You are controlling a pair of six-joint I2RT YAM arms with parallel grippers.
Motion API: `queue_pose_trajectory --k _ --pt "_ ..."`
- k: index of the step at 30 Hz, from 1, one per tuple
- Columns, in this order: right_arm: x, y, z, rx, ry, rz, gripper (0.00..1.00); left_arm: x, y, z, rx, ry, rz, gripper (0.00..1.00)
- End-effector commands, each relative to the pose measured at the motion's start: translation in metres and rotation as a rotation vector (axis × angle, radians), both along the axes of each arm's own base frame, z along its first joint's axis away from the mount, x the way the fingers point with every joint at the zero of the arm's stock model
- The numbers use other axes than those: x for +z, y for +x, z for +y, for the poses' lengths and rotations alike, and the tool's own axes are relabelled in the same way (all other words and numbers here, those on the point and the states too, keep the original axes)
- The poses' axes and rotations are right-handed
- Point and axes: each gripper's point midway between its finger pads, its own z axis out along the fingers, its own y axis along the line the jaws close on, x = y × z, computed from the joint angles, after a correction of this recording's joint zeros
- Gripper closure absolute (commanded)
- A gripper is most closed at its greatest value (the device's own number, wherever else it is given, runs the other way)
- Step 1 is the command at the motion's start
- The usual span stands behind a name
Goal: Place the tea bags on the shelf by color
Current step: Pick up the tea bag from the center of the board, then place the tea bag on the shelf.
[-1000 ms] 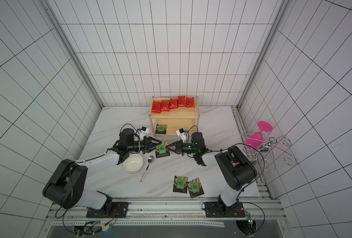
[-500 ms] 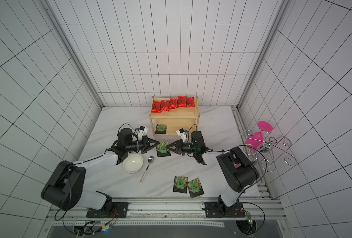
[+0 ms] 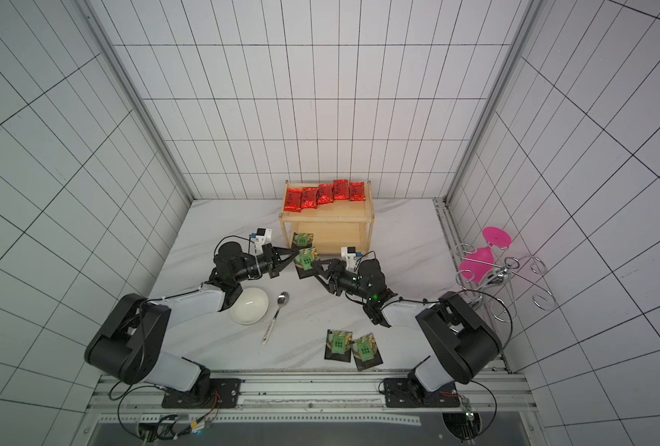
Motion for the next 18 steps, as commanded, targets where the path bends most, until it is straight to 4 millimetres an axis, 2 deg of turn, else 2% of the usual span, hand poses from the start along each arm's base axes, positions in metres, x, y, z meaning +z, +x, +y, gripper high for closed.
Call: queue_pose_trajectory --k 1,7,8,11,12,14,15,17,18 --pt "0.034 0.001 0.006 -0.024 0.131 -0.051 0.67 0.007 0.002 0.000 0.016 -0.020 -0.024 1.00" --pt "0.026 0.000 -0.004 -0.075 0.112 -0.048 0.97 0.001 0.001 0.002 0.022 0.015 -0.021 1.00" --pt "0.028 0.000 -0.005 -0.076 0.114 -0.048 1.00 0.001 0.001 0.002 0.023 0.021 -0.023 1.00" --pt "0.028 0.001 -0.007 -0.091 0.107 -0.057 1.00 -0.001 0.000 0.004 0.026 0.043 -0.024 1.00" --pt "0.025 0.002 -0.009 -0.104 0.090 -0.058 1.00 -0.001 0.001 0.005 0.029 0.054 -0.025 0.94" --pt "0.015 0.008 -0.017 -0.136 0.034 -0.059 1.00 -0.002 0.003 0.012 0.043 0.096 -0.014 0.58" --pt "0.010 0.014 -0.022 -0.161 0.004 -0.061 1.00 -0.001 0.004 0.017 0.055 0.119 -0.015 0.43" --pt "0.000 0.034 -0.033 -0.241 -0.073 -0.081 1.00 -0.002 0.005 0.032 0.099 0.204 -0.002 0.27" --pt "-0.004 0.044 -0.036 -0.271 -0.113 -0.092 1.00 -0.001 0.005 0.037 0.116 0.240 -0.004 0.23"
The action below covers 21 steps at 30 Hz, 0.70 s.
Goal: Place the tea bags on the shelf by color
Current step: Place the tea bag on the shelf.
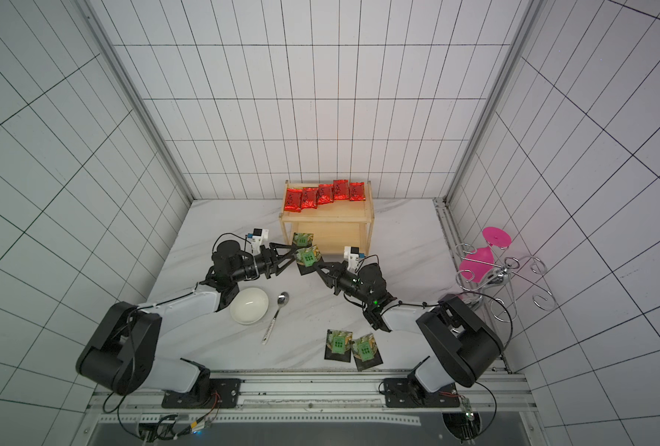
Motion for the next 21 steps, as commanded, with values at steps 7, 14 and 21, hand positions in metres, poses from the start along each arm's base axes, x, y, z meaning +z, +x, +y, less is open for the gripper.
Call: queue_pose_trajectory --k 7,14,21 --pt "-0.065 0.116 -0.031 -0.408 -0.258 -0.004 1.00 0.013 -0.012 0.044 0.089 0.289 -0.061 0.21" --pt "-0.093 0.170 -0.003 -0.431 -0.235 0.031 1.00 0.009 -0.016 0.067 0.118 0.307 -0.061 0.21" --pt "-0.112 0.179 0.013 -0.393 -0.278 0.054 0.99 0.003 -0.020 0.066 0.096 0.303 -0.041 0.21"
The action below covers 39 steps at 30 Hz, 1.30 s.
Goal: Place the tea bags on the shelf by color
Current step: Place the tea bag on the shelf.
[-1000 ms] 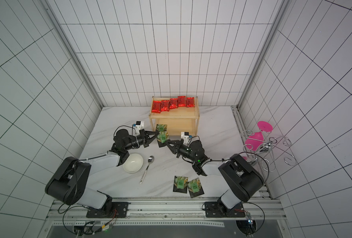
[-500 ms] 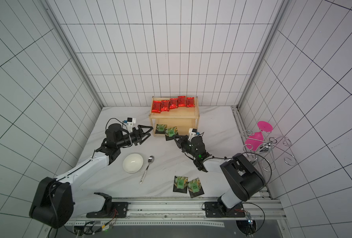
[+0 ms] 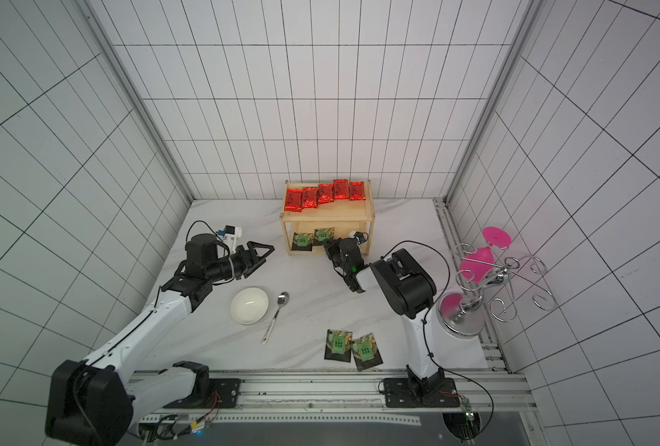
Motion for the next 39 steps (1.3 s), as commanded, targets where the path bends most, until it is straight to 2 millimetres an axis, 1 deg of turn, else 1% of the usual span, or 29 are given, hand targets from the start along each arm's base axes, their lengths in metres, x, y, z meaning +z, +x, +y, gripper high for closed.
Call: queue_pose_trajectory --k 1,5,9,13,17,21,22,25,31,36,39 --pt "-0.005 0.006 0.005 -0.001 -0.033 0.002 0.99 -0.003 -0.005 0.001 -0.018 0.008 -0.008 0.21" --pt "-0.015 0.008 0.006 0.012 -0.071 0.022 0.97 -0.002 -0.006 0.001 -0.017 0.002 -0.007 0.21" --pt "-0.027 0.010 0.012 0.050 -0.083 0.053 0.95 -0.004 -0.006 0.001 -0.018 0.001 -0.004 0.21" --pt "-0.030 0.009 0.015 0.075 -0.092 0.075 0.89 -0.005 -0.006 0.001 -0.016 0.000 -0.002 0.21" --pt "-0.028 0.005 0.009 0.074 -0.109 0.100 0.76 -0.004 -0.005 0.002 -0.014 -0.004 -0.005 0.21" --pt "-0.016 -0.002 0.004 0.097 -0.192 0.150 0.60 -0.004 -0.004 0.003 -0.011 -0.012 -0.004 0.21" --pt "-0.014 -0.003 0.003 0.106 -0.221 0.162 0.57 -0.003 -0.004 0.003 -0.011 -0.014 -0.005 0.21" --pt "-0.009 -0.008 0.000 0.132 -0.291 0.198 0.51 -0.002 -0.004 0.004 -0.008 -0.017 -0.009 0.21" --pt "-0.013 -0.016 0.002 0.211 -0.371 0.259 0.49 0.002 -0.001 0.006 -0.002 -0.028 -0.016 0.21" --pt "-0.009 -0.018 0.001 0.262 -0.444 0.269 0.49 0.003 -0.002 0.007 0.000 -0.031 -0.017 0.21" --pt "-0.006 -0.026 -0.002 0.309 -0.500 0.267 0.49 0.004 -0.002 0.007 0.000 -0.032 -0.019 0.21"
